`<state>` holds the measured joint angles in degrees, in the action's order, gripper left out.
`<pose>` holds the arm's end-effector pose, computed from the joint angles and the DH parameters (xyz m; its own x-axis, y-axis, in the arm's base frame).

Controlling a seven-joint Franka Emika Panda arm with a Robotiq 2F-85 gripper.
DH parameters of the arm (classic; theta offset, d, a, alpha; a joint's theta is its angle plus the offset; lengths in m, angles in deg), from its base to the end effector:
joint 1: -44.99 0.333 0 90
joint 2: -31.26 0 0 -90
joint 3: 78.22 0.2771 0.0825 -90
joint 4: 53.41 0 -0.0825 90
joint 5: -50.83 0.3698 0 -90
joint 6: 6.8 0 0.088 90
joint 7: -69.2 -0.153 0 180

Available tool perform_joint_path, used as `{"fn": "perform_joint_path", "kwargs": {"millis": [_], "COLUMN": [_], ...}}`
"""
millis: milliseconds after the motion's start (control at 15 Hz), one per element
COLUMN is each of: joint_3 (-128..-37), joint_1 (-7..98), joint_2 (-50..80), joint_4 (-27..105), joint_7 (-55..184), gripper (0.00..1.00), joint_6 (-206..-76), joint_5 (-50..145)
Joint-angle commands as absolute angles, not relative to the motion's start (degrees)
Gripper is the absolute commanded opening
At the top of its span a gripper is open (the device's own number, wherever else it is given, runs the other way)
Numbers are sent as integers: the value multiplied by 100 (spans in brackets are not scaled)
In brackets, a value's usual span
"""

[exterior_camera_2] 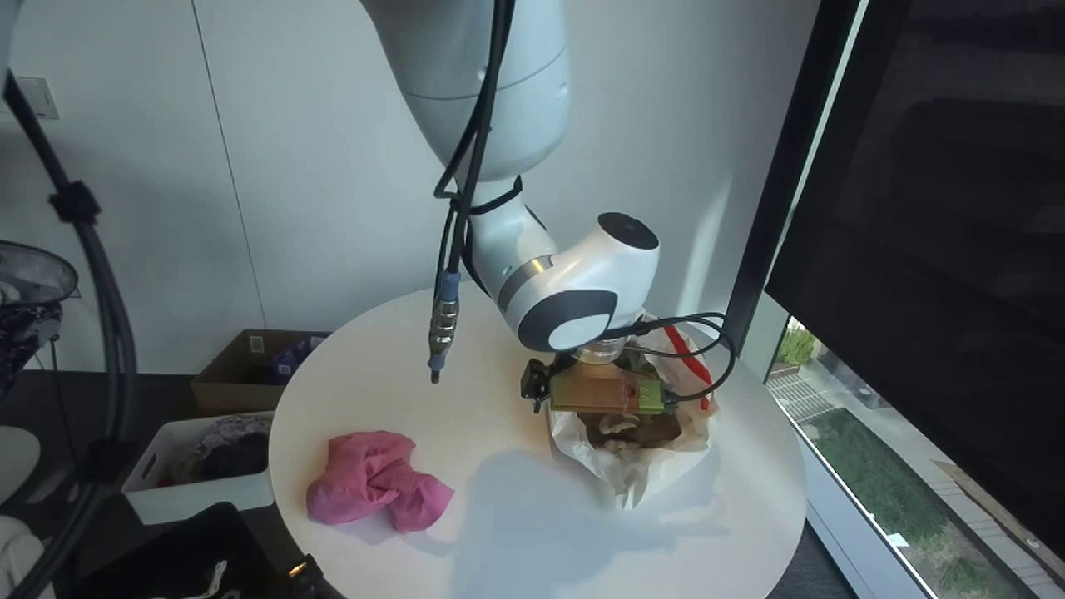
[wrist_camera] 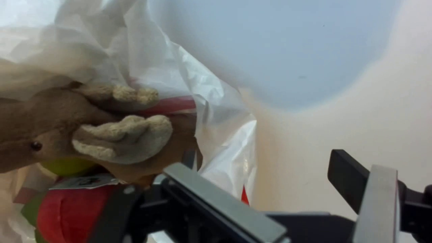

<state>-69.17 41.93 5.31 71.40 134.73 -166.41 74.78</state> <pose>0.5550 0.0518 0.1272 0.6404 0.7163 0.2772 0.7500 -0.6610 -0.0246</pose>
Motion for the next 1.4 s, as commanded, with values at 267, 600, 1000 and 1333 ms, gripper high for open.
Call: {"fn": "perform_joint_path", "kwargs": {"millis": [267,600,1000,1333], "joint_3": [-7819,-8662,-8357,-8621], "joint_1": [4955,5388,5127,5260], "joint_2": [-499,-995,-837,-864], "joint_4": [6617,6284,6235,6160], "joint_7": [11723,10912,10326,10136], "gripper": [100,100,74,36], "joint_6": [-18556,-19047,-18636,-18665], "joint_5": [4953,3701,3279,2910]}}
